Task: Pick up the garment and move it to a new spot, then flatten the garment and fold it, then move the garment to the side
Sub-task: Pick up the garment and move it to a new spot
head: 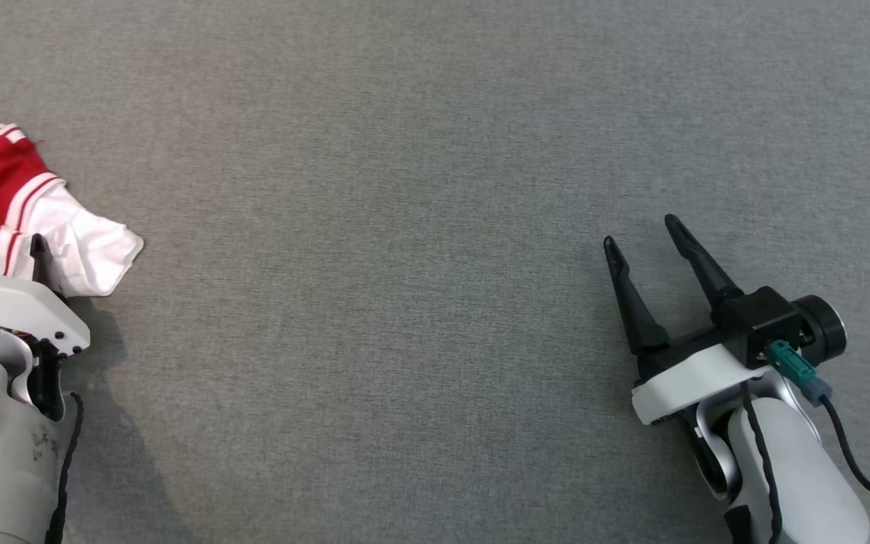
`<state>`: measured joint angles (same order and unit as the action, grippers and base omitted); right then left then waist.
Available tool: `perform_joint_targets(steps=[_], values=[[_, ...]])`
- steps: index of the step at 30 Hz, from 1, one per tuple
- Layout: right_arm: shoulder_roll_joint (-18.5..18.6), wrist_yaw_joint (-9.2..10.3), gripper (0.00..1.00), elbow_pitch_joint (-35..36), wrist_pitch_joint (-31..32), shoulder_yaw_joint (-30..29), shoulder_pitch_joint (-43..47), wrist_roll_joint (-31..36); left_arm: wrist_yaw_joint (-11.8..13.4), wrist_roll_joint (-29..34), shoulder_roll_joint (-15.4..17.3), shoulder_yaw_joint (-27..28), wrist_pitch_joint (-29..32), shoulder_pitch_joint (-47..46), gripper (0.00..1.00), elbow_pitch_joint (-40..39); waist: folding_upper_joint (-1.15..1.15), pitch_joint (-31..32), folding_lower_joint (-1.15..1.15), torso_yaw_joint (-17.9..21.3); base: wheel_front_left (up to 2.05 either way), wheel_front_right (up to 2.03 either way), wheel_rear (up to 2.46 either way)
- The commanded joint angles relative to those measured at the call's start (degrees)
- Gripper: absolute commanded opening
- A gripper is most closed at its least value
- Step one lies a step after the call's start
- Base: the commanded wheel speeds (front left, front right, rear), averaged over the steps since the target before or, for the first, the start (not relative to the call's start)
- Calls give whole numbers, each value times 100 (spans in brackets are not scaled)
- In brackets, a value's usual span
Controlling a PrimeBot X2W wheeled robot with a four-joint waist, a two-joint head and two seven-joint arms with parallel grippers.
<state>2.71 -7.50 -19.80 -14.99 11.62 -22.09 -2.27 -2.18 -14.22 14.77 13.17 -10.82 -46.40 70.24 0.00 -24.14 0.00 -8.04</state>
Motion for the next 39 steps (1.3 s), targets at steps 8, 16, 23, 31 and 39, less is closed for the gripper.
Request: perform_joint_targets(steps=[8,16,23,31,39], values=[[40,2,100,28,-27,-119,114,-158,-24,147,117,-211,-334,-224,0,3,0,200,0,164,0,0,0],[40,2,100,-9,-27,-122,261,-437,-281,489,37,-664,-439,-499,0,-586,0,580,0,289,0,0,0],[40,2,100,-61,-26,-168,399,-737,-448,824,-618,-1344,-441,-322,0,-1304,0,935,0,613,0,0,0],[38,2,100,-136,-26,-263,573,-962,-537,497,-1164,-2562,-442,31,0,-1592,0,1224,0,1189,0,0,0],[36,2,100,-179,-26,-191,636,-1147,-481,-1435,-1166,-5210,-270,458,0,-2631,0,1312,0,1750,0,0,0]])
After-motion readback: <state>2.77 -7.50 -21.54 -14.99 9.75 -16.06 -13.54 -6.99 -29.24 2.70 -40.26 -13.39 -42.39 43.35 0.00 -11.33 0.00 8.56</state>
